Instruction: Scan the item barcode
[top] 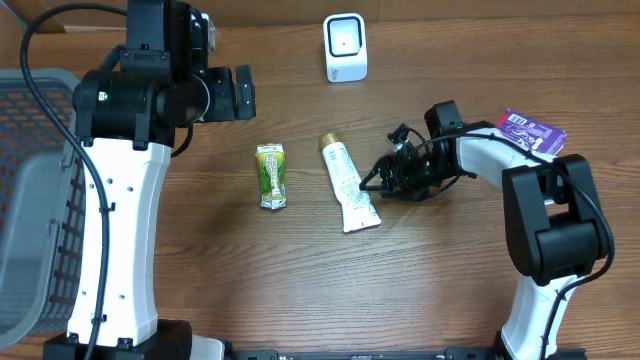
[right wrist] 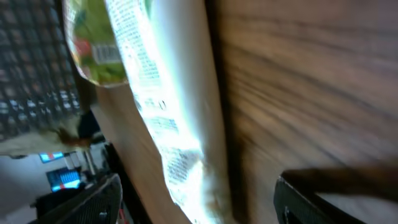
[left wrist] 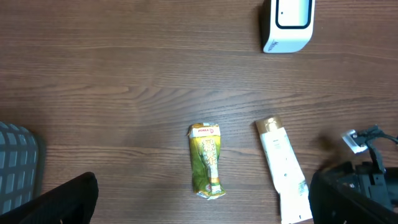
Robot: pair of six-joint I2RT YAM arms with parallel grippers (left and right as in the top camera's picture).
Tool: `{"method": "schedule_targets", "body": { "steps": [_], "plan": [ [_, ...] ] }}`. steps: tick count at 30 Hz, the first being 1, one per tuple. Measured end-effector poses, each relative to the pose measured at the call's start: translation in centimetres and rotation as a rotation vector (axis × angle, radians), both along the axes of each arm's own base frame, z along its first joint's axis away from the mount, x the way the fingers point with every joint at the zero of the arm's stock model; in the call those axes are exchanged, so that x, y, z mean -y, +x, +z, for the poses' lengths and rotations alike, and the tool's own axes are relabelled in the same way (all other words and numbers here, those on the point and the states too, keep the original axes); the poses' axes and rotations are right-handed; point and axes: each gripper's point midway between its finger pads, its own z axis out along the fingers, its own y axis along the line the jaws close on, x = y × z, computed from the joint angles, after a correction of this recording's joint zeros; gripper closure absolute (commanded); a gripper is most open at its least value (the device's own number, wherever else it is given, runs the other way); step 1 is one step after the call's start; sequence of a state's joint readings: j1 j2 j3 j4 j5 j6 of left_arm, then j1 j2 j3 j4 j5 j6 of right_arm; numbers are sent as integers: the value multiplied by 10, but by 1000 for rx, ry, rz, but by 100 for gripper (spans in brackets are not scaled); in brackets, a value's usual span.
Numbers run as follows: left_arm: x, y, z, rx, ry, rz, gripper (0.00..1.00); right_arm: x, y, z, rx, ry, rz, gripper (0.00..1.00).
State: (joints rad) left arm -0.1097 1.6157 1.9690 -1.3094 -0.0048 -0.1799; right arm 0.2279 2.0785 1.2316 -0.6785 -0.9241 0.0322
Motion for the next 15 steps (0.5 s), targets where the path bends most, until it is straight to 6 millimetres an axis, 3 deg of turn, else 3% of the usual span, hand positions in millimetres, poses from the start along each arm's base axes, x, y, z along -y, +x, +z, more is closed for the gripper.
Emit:
{"method": "schedule_targets", "body": {
  "steps": [4,7,15],
  "plan": [
    [0,0,0,0,0,0,0,-16,2,-1,-8,47,-34,25],
    [0,0,0,0,0,0,1,-31,-6,-2,-57,57,-43,32],
    [0,0,0,0,0,0,0,-45,-16,-14,-162,-20,-105,67]
  ]
}}
